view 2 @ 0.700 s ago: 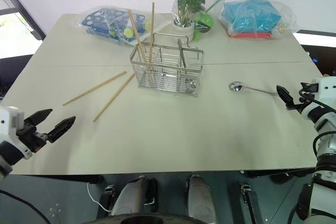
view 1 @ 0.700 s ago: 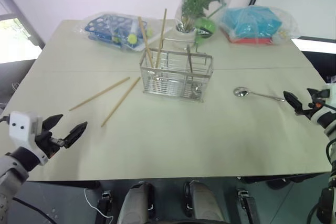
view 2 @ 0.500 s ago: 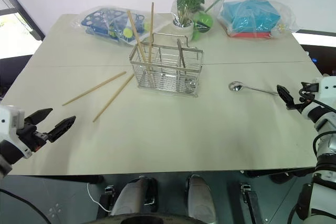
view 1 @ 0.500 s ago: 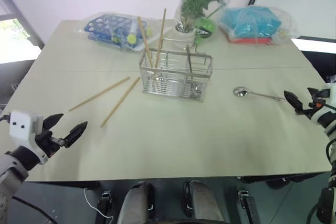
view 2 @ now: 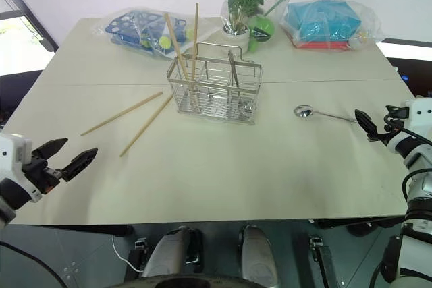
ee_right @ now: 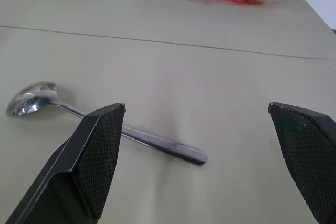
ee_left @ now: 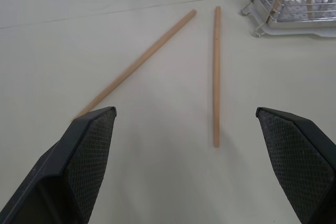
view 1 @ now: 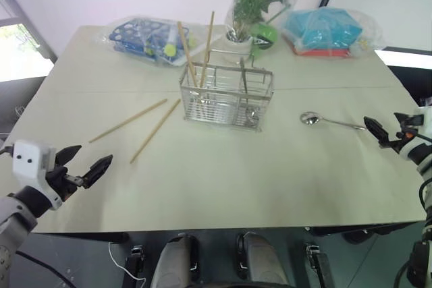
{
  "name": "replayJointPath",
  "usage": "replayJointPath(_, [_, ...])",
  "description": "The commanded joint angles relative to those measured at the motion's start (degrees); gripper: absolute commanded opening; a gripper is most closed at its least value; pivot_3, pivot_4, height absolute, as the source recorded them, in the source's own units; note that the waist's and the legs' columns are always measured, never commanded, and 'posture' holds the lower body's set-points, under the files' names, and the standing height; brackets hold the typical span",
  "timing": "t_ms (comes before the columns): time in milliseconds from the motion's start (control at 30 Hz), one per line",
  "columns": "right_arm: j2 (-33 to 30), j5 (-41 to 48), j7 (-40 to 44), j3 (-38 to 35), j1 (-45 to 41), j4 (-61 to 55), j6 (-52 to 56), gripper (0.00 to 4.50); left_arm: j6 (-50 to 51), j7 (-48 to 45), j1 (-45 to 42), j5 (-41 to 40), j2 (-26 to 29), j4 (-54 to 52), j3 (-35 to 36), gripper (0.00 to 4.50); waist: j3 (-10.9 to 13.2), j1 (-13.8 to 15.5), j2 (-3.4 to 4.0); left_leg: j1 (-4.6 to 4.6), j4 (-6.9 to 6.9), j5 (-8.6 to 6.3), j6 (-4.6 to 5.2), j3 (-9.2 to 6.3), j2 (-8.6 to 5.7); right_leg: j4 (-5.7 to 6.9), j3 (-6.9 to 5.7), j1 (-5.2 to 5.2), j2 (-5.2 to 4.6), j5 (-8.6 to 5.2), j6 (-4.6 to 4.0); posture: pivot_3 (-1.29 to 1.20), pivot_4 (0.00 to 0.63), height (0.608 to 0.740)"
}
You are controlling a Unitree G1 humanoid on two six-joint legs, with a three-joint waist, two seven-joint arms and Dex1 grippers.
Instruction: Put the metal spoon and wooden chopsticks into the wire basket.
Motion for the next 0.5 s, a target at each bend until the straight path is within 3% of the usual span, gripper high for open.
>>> replayJointPath(33, [-1.9, -0.7, 0.8, 0.0, -2.8, 0.6, -1.1, 4.50, 0.8, 1.1, -2.7, -1.1, 1.7, -1.9, 0.4, 4.49, 0.0, 0.0, 0.00, 0.01, 0.01, 0.00, 0.00, 0.00, 0.00, 0.01, 0.00, 0.01, 0.00, 0.00, 0.00, 0.00, 0.150, 0.720])
replayJointPath(200, [-4.5, -4.3, 5.2, 4.6, -9.6, 4.5, -1.7, 4.50, 7.3, 1.2, -11.4, -9.1, 6.3, -4.5, -1.7, 4.49, 0.0, 0.0, 0.00, 0.04, 0.03, 0.02, -0.01, 0.00, 0.00, 0.04, -0.02, 0.04, 0.00, 0.00, 0.00, 0.00, 0.150, 0.720])
replayJointPath(333, [-6.4, -8.8, 12.1, 10.7, -17.4, 9.2, -4.7, 4.50, 14.7, 1.1, -26.7, -20.6, 11.2, -2.0, -7.1, 4.49, 0.0, 0.1, 0.01, 0.07, 0.06, 0.08, -0.06, -0.01, -0.01, 0.07, -0.07, 0.10, 0.05, 0.01, 0.02, 0.00, 0.150, 0.720])
replayJointPath(500, [-7.1, -14.7, 22.0, 18.5, -27.2, 16.4, -6.5, 4.50, 21.9, -3.0, -45.0, -30.7, 13.0, 2.8, -17.8, 4.49, 0.0, 0.0, 0.01, 0.11, 0.07, 0.10, -0.06, 0.02, -0.04, 0.07, -0.16, 0.18, 0.26, 0.06, 0.13, 0.00, 0.150, 0.720])
